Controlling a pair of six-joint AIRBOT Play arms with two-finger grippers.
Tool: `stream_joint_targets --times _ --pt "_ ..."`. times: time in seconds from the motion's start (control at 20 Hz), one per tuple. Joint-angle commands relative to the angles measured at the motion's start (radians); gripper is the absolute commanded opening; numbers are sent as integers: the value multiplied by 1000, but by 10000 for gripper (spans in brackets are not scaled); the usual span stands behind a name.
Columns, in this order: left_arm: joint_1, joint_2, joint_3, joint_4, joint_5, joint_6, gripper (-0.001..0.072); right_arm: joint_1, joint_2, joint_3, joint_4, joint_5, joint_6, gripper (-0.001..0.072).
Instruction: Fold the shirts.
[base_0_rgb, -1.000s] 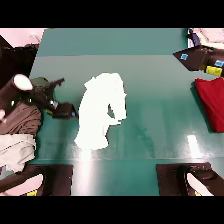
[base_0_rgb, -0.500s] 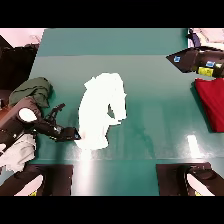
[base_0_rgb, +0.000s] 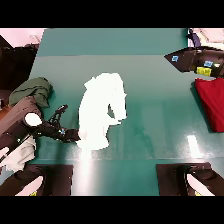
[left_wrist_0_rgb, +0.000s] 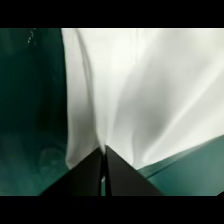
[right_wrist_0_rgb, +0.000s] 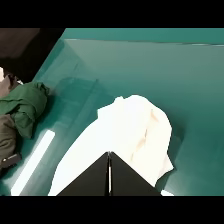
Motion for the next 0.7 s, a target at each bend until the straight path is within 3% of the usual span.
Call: stream_joint_targets --times 0.0,0.2,0.25,0.3,0.35,0.65 --pt "1 2 94 142 -40 8 22 -4 -14 0 -2 43 0 17" --pt "1 2 467 539 -161 -60 22 13 -132 -13 -1 218 0 20" --pt "1 2 558 602 -172 -60 22 34 -172 -36 -1 232 0 80" --pt "1 2 646 647 -177 -59 22 58 -208 -67 0 226 0 299" --pt "0 2 721 662 -175 -59 22 85 -246 -104 0 212 0 447" --pt "0 2 821 642 -192 -59 23 255 -494 -255 149 -24 0 451"
